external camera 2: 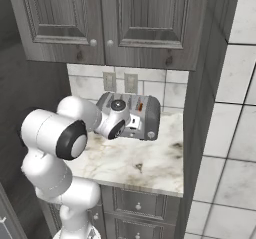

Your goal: Start the toaster. Once the lever pops up, take the bread to the plate on the dining counter.

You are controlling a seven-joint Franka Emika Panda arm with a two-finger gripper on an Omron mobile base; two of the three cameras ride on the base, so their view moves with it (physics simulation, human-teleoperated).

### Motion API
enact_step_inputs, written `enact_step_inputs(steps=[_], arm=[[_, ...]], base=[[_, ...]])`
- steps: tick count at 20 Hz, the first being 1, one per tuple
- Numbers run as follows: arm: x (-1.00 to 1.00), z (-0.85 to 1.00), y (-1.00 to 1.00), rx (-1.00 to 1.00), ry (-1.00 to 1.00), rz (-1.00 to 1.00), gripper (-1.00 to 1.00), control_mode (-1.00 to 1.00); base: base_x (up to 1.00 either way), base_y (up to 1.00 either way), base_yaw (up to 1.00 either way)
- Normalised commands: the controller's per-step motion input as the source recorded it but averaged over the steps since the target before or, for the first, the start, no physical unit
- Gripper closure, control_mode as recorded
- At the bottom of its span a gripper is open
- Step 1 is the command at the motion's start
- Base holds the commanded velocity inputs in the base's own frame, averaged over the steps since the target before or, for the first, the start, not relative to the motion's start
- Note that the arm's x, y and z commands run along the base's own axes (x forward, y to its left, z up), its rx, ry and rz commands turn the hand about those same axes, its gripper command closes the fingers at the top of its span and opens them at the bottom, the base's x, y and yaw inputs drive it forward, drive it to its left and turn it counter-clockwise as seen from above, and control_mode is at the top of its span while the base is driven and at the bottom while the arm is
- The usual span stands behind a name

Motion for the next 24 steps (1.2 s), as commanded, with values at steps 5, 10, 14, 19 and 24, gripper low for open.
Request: enact_step_inputs(steps=[5,10,14,19,24], arm=[[0.0,-0.19,0.0,0.0,0.0,0.0,-1.0,-1.0],[-0.09,0.0,-0.02,0.0,0.0,0.0,-1.0,-1.0],[-0.28,0.0,-0.1,0.0,-0.01,0.0,-1.0,-1.0],[-0.26,0.06,-0.06,0.0,-0.14,0.0,-1.0,-1.0],[-0.04,0.2,0.0,0.0,-0.29,0.0,-1.0,-1.0]], base=[[0.0,0.0,0.0],[0.0,0.0,0.0],[0.0,0.0,0.0],[0.0,0.0,0.0],[0.0,0.0,0.0]])
